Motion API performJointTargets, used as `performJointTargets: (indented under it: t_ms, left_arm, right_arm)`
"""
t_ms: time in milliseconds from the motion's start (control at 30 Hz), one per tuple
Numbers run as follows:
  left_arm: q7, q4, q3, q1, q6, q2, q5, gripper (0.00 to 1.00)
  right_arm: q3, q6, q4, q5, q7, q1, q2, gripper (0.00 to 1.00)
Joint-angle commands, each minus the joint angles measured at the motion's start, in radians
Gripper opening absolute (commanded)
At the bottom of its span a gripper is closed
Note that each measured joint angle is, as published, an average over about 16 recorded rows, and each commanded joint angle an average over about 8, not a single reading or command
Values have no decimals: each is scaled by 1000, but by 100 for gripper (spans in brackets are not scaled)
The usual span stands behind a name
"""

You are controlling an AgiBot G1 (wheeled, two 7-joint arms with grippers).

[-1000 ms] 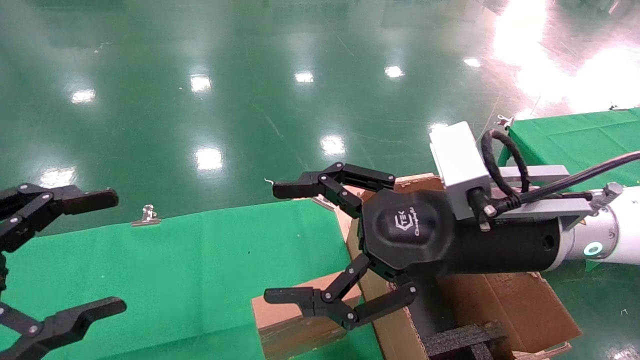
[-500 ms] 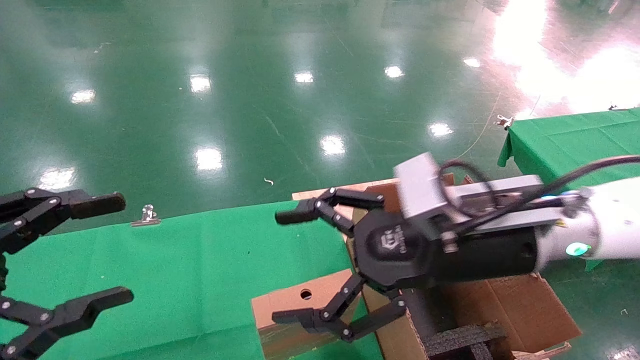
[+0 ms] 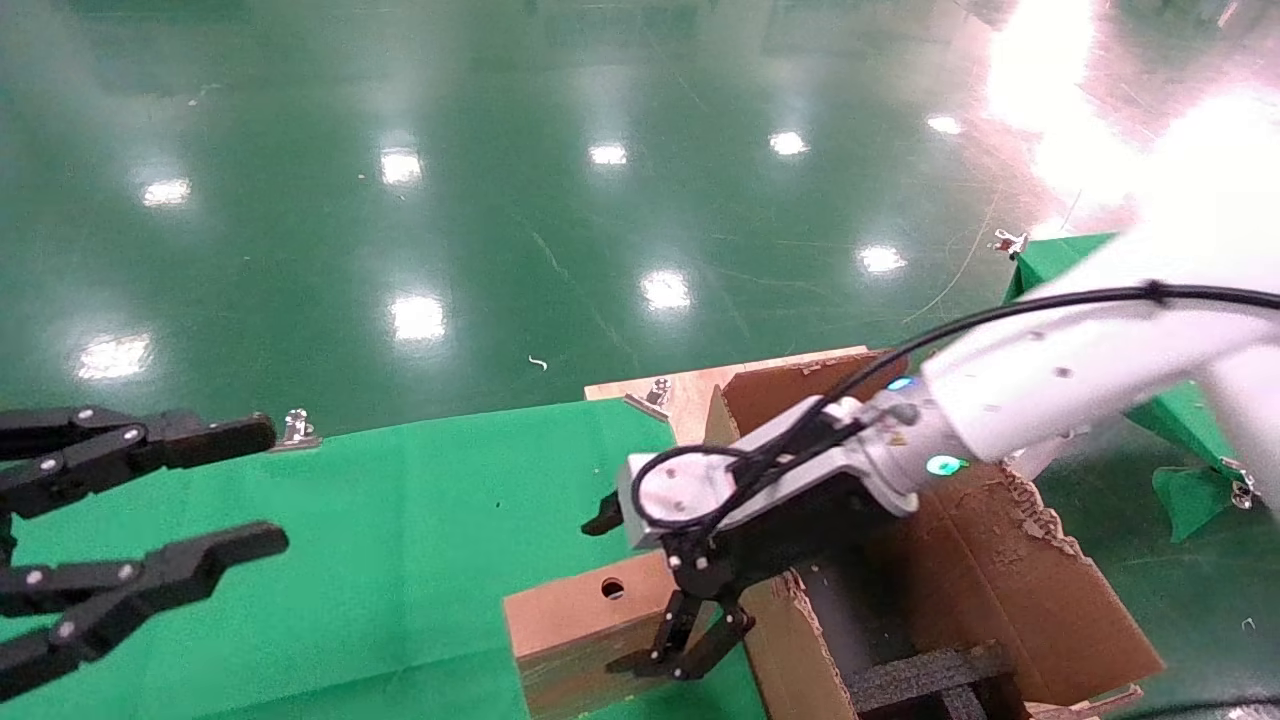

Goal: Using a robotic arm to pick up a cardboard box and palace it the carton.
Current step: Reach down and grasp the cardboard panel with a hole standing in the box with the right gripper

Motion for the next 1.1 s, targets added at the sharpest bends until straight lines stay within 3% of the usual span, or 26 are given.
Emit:
performJointTargets:
  t_ms: [33,367,567,633,867,1100]
  left_arm:
    - [0,0,0,0,0,0,0,0]
    - [0,0,0,0,0,0,0,2]
    - [0,0,0,0,0,0,0,74]
    - [0,0,0,0,0,0,0,97]
    - [0,0,0,0,0,0,0,100]
    - [0,0,0,0,0,0,0,100]
  right_arm:
    - [-51,0,-19,-48,-1,37,-31,100]
    - [-253,0,-93,-152,-53,156,-135,100]
    - [-320,10,-115,-168,-85,187,-163,100]
    - [-332,12,-122,-169,-92,192,-169,88]
    - [-341,14,-130,-167,-97,196,-173,3]
    - [-332,13,-124,-166,-94,192,-169,0]
